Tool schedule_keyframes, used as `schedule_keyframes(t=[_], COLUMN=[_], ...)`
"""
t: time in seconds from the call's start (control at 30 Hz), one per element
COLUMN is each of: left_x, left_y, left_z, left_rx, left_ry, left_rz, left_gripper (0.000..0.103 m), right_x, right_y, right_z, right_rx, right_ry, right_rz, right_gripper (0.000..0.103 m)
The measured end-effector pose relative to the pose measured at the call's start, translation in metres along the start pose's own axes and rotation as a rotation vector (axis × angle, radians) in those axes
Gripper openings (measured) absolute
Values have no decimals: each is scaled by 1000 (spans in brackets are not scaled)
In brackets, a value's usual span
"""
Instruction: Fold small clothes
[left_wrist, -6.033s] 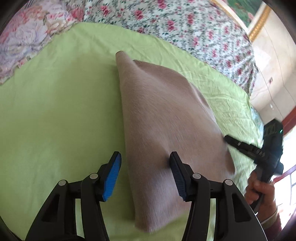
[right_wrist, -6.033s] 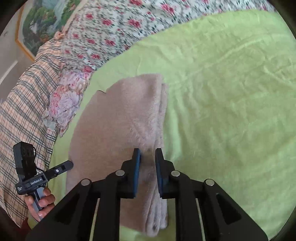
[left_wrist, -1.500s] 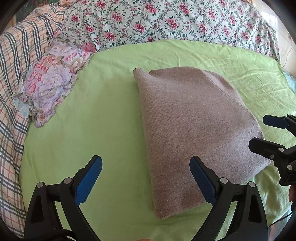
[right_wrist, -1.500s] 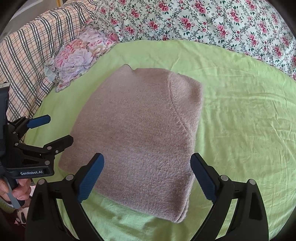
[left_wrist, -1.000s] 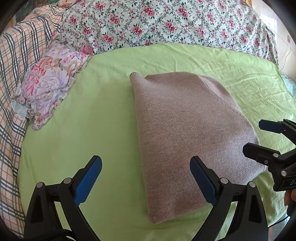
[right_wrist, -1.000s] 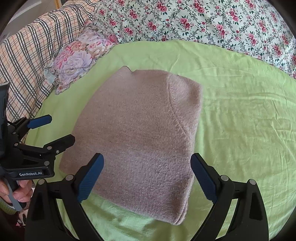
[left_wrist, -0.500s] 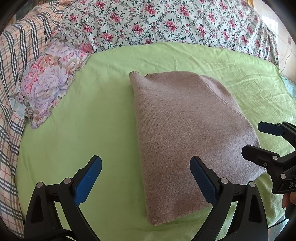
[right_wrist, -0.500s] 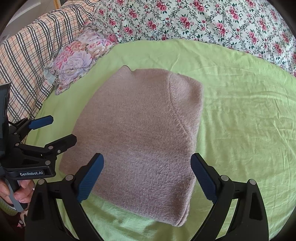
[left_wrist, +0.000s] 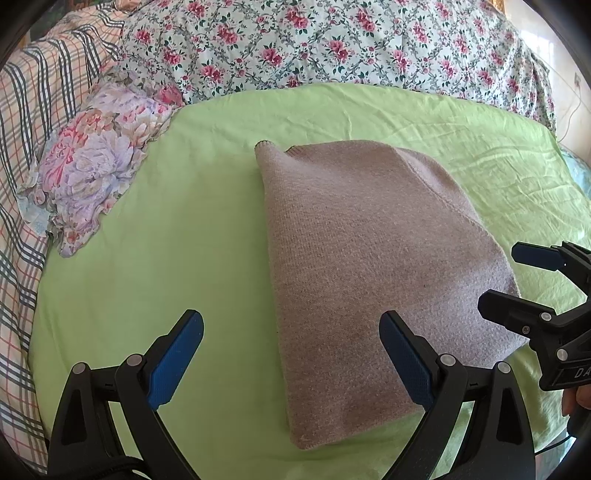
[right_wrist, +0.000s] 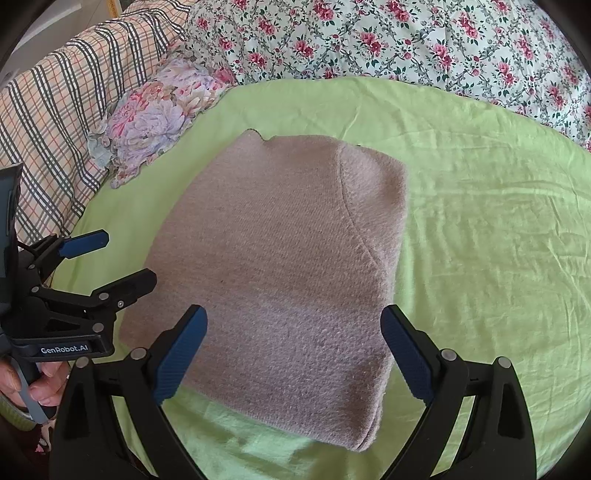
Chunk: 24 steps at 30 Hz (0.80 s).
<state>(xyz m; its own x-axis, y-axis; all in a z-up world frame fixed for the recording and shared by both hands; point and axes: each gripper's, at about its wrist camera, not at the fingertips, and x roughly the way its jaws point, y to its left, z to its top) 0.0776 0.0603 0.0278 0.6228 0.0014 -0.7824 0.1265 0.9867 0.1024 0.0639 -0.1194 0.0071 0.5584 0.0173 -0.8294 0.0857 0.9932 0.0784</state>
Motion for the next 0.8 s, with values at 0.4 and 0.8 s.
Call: schedule_keyframes(t=[0.4,0.8], left_x=[-1,-2], left_y=[0,0], left_z=[1,1], left_rx=[0,-3], left_ry=[-2,-6], left_rz=[-1,-3], left_gripper=[97,97], right_x=[0,0], right_y=[2,5], right_z=[-1,-1], right_rx=[0,1], right_ry=[1,-1], right_rz=[0,2], right_gripper=[95,95])
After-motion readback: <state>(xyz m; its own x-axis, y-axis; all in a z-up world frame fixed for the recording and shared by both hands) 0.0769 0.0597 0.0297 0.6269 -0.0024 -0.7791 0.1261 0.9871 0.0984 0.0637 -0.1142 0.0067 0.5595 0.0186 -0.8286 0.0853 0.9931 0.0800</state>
